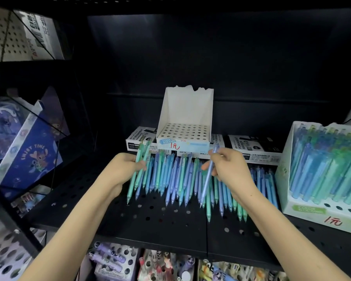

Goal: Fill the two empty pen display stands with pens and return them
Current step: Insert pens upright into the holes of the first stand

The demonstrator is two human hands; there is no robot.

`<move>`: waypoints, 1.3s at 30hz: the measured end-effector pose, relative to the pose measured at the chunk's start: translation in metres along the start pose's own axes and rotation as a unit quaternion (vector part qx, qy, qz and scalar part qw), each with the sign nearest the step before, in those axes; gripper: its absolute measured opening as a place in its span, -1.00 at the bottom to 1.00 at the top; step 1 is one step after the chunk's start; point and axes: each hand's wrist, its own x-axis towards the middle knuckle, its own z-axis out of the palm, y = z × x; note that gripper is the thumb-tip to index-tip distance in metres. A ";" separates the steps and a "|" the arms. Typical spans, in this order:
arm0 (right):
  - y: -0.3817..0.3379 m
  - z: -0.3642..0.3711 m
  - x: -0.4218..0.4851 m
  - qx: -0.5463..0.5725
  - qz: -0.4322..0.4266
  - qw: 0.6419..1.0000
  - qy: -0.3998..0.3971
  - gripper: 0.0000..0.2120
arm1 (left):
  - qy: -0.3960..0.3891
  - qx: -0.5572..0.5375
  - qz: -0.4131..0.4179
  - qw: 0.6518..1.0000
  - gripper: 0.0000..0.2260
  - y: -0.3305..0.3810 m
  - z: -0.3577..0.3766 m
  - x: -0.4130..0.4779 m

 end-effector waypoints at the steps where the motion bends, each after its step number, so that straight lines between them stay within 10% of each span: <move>1: -0.002 -0.005 -0.003 0.007 -0.007 1.000 0.006 -0.75 | -0.016 -0.037 -0.006 0.999 -0.88 0.005 0.002 -0.003; 16: -0.022 -0.159 -0.085 0.072 -0.192 0.930 0.306 -0.89 | -0.276 -0.416 0.059 0.865 -0.84 0.080 0.122 -0.036; 39: 0.025 -0.168 -0.072 -0.291 -0.136 0.881 0.347 -0.81 | -0.331 -0.239 0.128 0.904 -0.73 0.079 0.182 -0.054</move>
